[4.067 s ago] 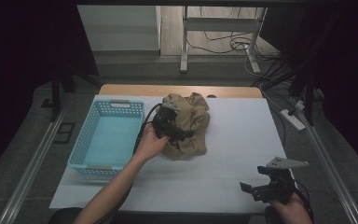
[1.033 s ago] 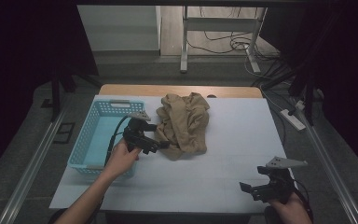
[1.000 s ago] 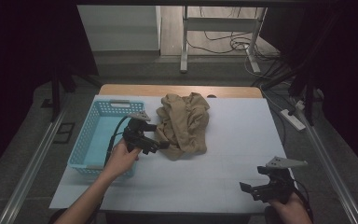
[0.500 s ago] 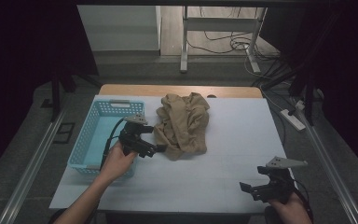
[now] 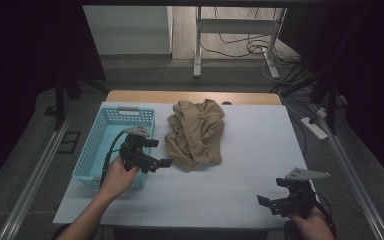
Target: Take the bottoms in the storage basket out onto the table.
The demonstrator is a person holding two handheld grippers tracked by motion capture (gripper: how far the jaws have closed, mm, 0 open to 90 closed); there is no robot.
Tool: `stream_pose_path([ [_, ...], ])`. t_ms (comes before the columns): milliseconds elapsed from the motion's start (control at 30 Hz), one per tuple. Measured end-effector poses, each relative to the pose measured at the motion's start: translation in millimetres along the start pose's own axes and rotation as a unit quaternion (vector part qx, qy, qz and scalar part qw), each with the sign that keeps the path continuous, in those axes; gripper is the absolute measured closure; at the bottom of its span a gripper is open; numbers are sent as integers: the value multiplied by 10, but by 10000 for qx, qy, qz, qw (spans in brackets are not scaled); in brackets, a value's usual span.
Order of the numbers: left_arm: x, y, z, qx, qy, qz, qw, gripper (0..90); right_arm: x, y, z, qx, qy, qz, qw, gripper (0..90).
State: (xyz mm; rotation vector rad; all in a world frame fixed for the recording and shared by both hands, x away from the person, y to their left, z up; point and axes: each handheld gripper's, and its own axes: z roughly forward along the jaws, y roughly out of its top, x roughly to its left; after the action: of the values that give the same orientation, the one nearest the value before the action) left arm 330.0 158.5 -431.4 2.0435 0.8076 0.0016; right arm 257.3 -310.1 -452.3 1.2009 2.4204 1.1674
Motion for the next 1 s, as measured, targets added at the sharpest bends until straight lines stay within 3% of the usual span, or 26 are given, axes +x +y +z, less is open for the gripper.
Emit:
stream_pose_path([
  [333, 9, -95, -101, -79, -66, -92, 9999, 0, -2, 1, 0, 12, 1, -9, 10000, 12],
  [533, -1, -153, -149, -73, 30, -103, 9999, 0, -2, 1, 0, 16, 5, 0, 10000, 12],
  [1000, -9, -304, -308, -280, 32, -247, 9993, 0, 0, 3, 6, 34, -4, -5, 10000, 12],
])
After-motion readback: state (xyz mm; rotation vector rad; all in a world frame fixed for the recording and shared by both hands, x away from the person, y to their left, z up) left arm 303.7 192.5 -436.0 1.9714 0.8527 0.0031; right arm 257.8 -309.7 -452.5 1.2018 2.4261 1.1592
